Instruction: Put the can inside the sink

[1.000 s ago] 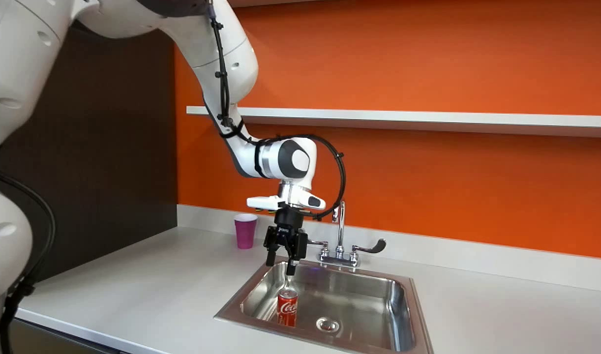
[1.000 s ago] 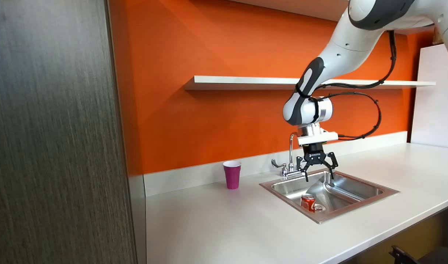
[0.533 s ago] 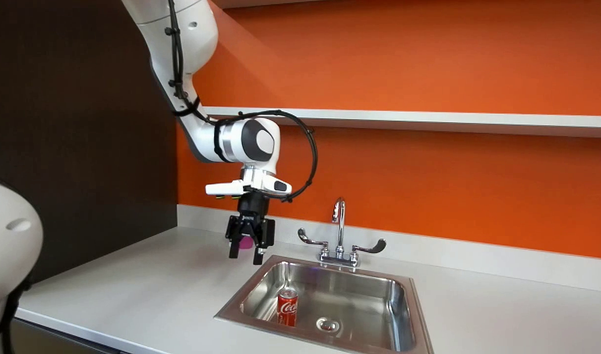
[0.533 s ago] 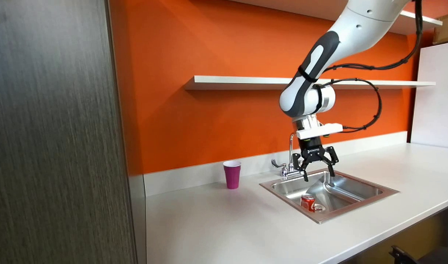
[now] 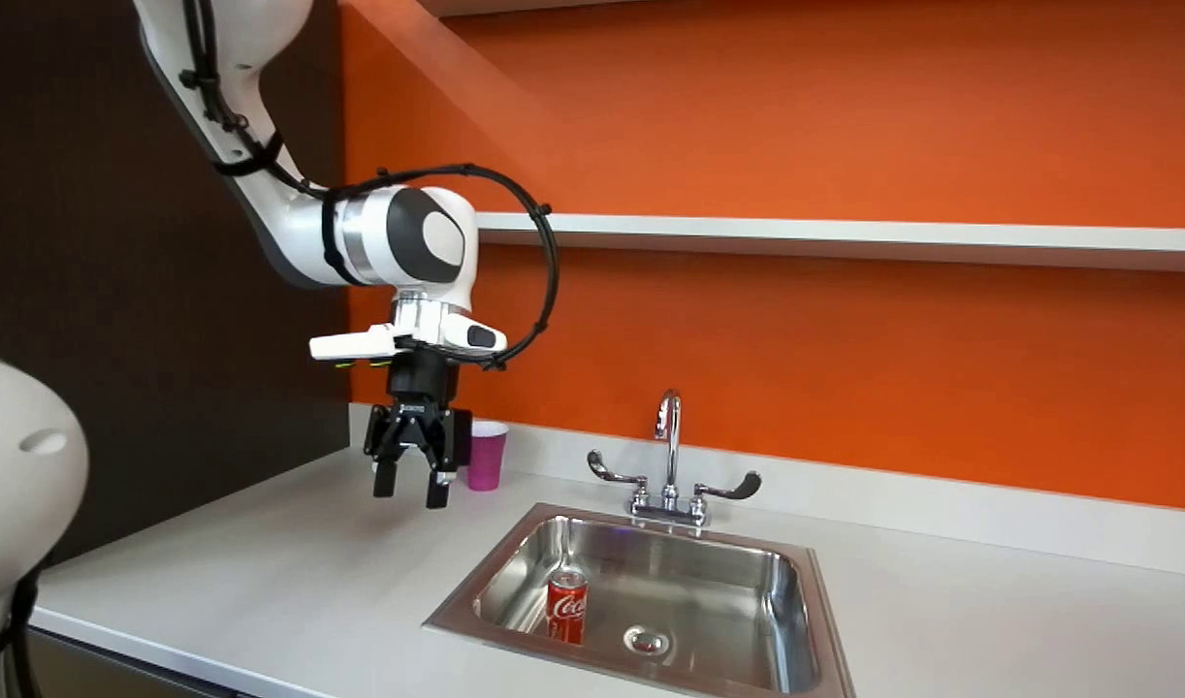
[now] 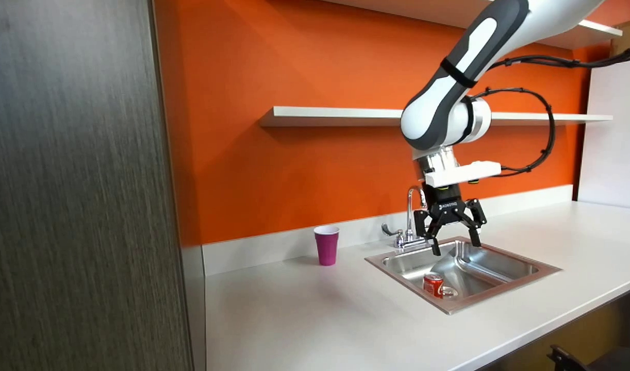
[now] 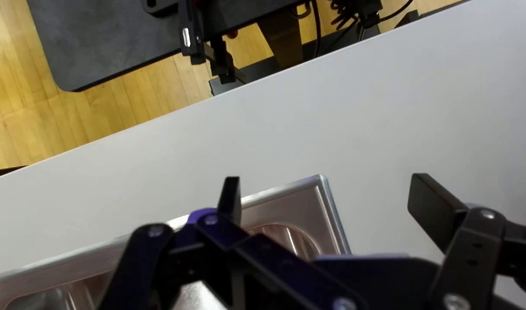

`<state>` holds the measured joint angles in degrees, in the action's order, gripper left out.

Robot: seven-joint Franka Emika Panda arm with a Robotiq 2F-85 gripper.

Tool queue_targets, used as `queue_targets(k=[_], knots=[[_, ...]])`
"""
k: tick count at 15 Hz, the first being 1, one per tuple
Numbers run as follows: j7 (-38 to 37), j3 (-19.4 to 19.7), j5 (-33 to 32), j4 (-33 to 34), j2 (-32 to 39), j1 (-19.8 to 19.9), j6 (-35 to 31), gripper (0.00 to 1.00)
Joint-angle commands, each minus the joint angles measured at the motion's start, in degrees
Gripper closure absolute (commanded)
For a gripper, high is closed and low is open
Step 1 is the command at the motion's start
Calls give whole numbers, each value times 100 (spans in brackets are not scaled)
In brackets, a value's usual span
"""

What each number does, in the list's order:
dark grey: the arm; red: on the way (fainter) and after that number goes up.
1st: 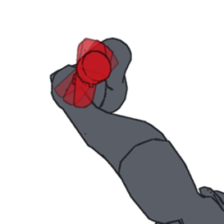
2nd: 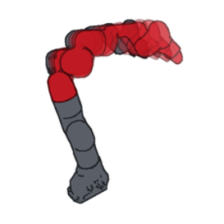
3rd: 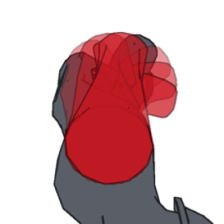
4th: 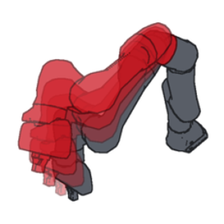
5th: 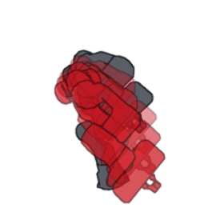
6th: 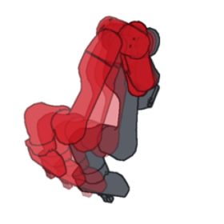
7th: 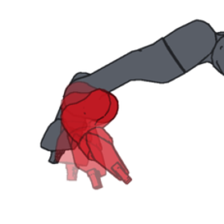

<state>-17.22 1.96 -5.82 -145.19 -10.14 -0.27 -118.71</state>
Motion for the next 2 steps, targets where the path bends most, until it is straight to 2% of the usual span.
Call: queue_targets(k=[1, 2], knots=[[-29, -153, 23, -85, -135, 95, 35, 0], [-53, -186, 25, -157, -241, 95, 43, 0]])
